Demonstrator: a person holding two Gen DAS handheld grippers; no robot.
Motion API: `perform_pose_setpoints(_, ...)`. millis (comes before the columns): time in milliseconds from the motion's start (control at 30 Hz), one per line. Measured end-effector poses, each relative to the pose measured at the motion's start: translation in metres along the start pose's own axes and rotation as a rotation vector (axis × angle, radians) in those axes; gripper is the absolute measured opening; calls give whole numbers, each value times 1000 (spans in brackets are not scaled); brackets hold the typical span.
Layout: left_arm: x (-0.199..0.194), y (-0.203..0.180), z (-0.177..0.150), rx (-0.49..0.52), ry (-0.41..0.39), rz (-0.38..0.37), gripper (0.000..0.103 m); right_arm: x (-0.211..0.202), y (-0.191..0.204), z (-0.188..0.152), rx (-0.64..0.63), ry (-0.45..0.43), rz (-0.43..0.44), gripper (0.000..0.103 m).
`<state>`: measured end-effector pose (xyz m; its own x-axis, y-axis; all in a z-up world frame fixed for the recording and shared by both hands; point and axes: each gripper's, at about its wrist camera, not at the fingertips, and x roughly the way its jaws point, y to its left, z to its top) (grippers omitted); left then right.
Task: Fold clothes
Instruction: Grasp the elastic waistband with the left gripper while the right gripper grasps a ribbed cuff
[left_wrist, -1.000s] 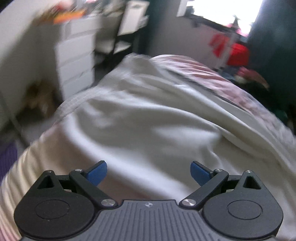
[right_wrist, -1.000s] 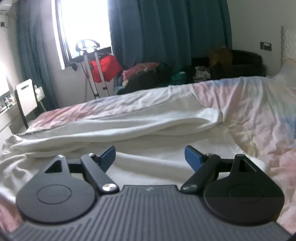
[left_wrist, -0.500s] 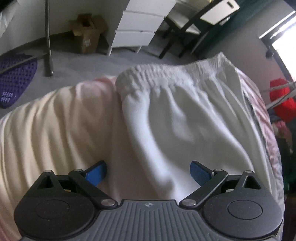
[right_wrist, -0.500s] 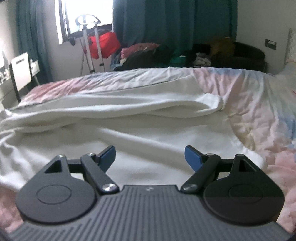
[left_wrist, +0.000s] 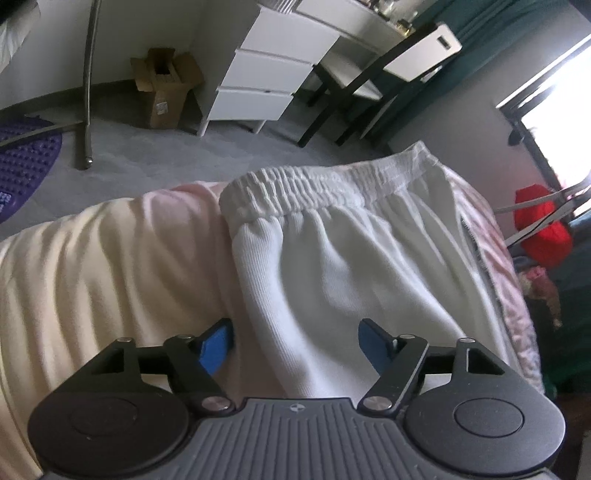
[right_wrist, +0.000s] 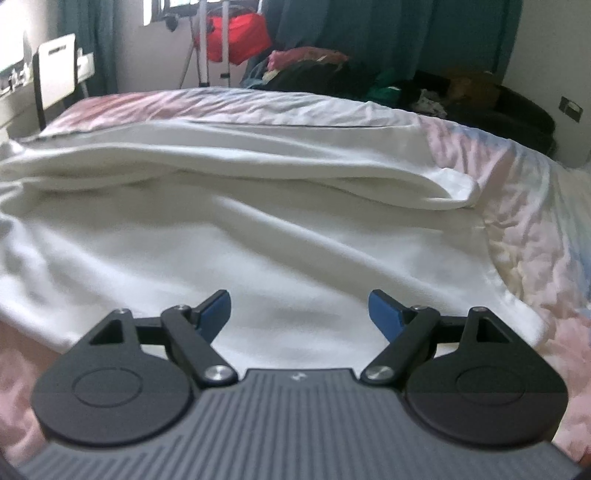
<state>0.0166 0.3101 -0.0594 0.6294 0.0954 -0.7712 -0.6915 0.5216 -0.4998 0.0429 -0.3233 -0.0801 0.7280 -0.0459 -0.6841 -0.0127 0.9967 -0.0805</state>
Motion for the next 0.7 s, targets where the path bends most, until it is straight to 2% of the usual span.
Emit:
perform_pose_setpoints(133, -9, 0, -3, 0, -22, -58, 74, 5, 9, -2, -32, 15, -6, 83)
perform_pose_setpoints(167, -9, 0, -3, -1, -19, -84, 69, 6, 10, -2, -37, 19, -8, 83)
perform_pose_setpoints(233, -7, -1, -5, -11, 6, -139, 69, 7, 11, -2, -47, 22, -16, 83)
perform_pose_setpoints(333, 1, -3, -8, -10, 61, -146, 69, 9, 10, -1, -56, 26, -24, 83)
perform_pose_setpoints(400, 7, 1, -9, -36, 97, -156, 69, 8, 0, 2, -11, 18, -14, 83)
perform_pose_setpoints(533, 12, 10, -8, -91, 127, -175, 63, 1, -54, 10, 233, -29, -8, 83)
perform_pose_setpoints(600, 13, 12, -7, -101, 122, -182, 54, -2, -94, 7, 403, -56, -42, 83)
perform_pose_setpoints(667, 15, 13, -8, -114, 119, -186, 41, -4, -134, -5, 594, -73, -63, 83)
perform_pose_setpoints(700, 16, 14, -7, -121, 117, -189, 38, -5, -155, -12, 695, -77, -68, 83)
